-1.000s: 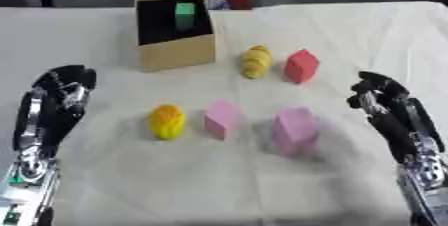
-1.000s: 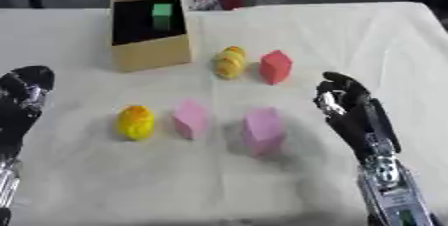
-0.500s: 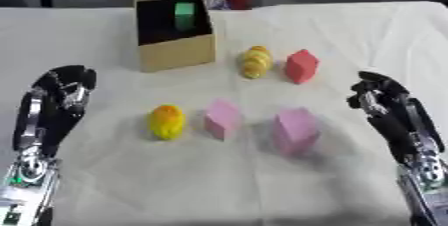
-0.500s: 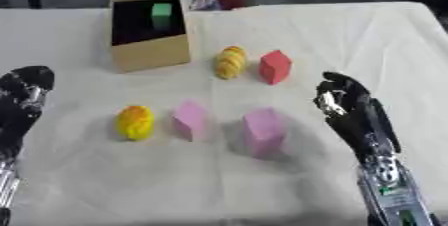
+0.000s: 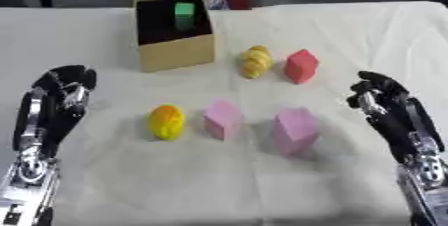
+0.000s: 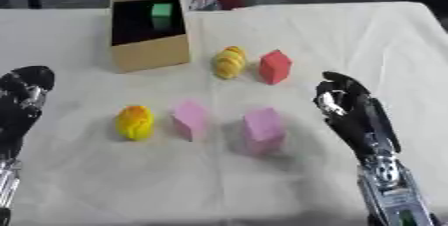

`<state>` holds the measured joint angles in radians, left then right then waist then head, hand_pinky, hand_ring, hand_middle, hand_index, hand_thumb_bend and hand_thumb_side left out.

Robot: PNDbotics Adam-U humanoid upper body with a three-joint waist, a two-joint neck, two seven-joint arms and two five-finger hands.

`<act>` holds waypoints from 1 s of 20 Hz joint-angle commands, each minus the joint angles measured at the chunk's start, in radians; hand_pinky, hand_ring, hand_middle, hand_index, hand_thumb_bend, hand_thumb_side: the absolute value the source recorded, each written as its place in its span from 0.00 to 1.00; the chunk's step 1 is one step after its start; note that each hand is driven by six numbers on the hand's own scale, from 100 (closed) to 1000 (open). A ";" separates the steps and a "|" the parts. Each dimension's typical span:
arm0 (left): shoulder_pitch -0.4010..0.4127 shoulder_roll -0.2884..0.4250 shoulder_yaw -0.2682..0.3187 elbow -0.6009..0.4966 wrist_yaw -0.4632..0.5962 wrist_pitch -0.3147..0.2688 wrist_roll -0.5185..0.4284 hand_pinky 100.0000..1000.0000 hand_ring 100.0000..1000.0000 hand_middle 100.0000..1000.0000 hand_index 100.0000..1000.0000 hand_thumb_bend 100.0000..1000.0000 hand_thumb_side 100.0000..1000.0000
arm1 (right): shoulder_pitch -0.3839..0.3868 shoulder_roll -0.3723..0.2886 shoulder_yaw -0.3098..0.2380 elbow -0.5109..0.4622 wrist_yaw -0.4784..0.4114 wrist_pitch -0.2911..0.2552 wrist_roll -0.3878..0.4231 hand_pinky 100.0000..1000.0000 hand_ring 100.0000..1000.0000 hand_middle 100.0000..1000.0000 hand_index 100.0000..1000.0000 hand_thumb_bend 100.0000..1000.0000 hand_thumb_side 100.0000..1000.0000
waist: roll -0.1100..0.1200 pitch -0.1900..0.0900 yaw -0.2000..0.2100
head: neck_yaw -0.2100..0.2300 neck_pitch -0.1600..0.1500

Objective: Pick up objects on the table and place them in the box.

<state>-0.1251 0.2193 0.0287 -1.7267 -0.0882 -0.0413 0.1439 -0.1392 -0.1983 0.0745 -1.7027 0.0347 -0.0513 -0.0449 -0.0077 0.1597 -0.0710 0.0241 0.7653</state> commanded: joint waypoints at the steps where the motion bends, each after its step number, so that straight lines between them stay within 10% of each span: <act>1: -0.012 0.014 0.004 -0.020 -0.002 0.001 -0.004 0.75 0.73 0.64 0.67 0.41 0.51 | -0.011 -0.020 -0.007 -0.027 0.009 -0.001 0.005 0.60 0.54 0.57 0.77 0.00 0.42 | 0.002 -0.028 0.001 | 0.002 0.005; 11: -0.045 0.073 -0.011 -0.023 -0.031 0.006 -0.047 0.76 0.74 0.66 0.68 0.46 0.49 | -0.029 -0.046 -0.001 -0.038 0.013 0.002 0.017 0.60 0.54 0.57 0.78 0.00 0.40 | 0.002 -0.032 0.000 | 0.003 0.005; 20: -0.245 0.345 -0.152 -0.010 -0.267 -0.024 -0.344 0.79 0.76 0.72 0.77 0.53 0.32 | -0.027 -0.055 0.003 -0.039 0.012 0.002 0.022 0.60 0.54 0.57 0.78 0.00 0.40 | 0.010 -0.043 -0.014 | 0.010 0.005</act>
<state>-0.3536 0.5077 -0.1059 -1.7281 -0.3240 -0.0580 -0.1569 -0.1579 -0.2282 0.0764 -1.7150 0.0423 -0.0473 -0.0266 -0.0078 0.1436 -0.0845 0.0306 0.7653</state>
